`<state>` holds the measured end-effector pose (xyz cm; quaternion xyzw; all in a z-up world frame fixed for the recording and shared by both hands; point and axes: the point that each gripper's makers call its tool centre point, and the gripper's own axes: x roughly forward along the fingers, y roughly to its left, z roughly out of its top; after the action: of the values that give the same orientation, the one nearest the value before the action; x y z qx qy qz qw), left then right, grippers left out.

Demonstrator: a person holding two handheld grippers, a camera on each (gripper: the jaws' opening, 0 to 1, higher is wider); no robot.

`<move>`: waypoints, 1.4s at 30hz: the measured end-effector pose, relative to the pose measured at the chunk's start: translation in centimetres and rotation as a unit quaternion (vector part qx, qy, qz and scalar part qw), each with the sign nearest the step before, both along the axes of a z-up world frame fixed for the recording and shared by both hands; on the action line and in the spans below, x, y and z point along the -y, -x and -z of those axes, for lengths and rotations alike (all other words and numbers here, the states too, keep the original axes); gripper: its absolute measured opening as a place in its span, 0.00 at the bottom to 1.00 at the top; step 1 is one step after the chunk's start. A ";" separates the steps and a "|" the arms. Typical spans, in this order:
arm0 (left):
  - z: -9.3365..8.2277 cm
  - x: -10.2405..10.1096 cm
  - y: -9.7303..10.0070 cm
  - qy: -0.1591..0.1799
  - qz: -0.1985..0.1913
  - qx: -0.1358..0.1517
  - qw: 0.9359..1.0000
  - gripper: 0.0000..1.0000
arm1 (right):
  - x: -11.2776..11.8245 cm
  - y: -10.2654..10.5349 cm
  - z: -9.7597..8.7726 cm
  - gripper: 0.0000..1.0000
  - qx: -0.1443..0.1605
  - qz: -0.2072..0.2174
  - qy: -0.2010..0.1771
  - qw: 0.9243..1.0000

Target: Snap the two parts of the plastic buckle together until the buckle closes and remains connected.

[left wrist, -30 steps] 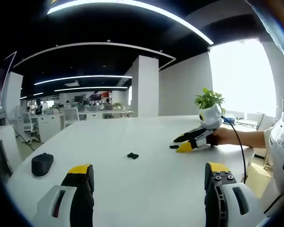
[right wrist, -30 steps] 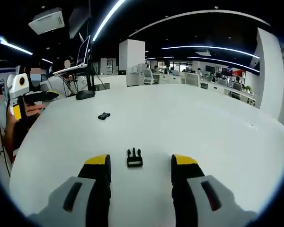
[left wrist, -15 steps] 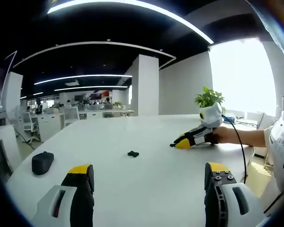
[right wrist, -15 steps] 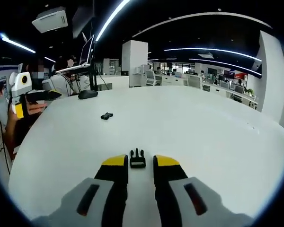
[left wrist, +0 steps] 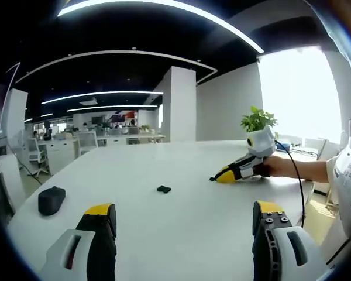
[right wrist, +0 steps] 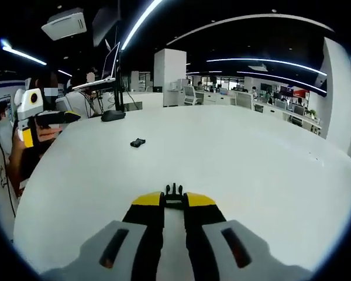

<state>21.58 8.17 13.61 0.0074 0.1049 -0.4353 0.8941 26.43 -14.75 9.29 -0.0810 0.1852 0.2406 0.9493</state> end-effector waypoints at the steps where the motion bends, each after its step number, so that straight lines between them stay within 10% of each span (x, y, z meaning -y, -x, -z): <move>1: 0.0 0.1 0.0 0.001 0.002 -0.002 1.000 0.97 | 0.0 0.0 0.0 0.12 -0.001 0.001 0.000 1.000; 42: -2.7 3.6 -3.8 0.014 0.038 -0.006 0.999 0.91 | 3.3 2.3 -5.6 0.12 0.082 0.028 -0.027 0.996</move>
<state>25.43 4.59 16.32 -0.0032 0.1035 -0.4708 0.8761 24.18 -18.04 14.87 -0.0695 0.1022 0.2115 0.9695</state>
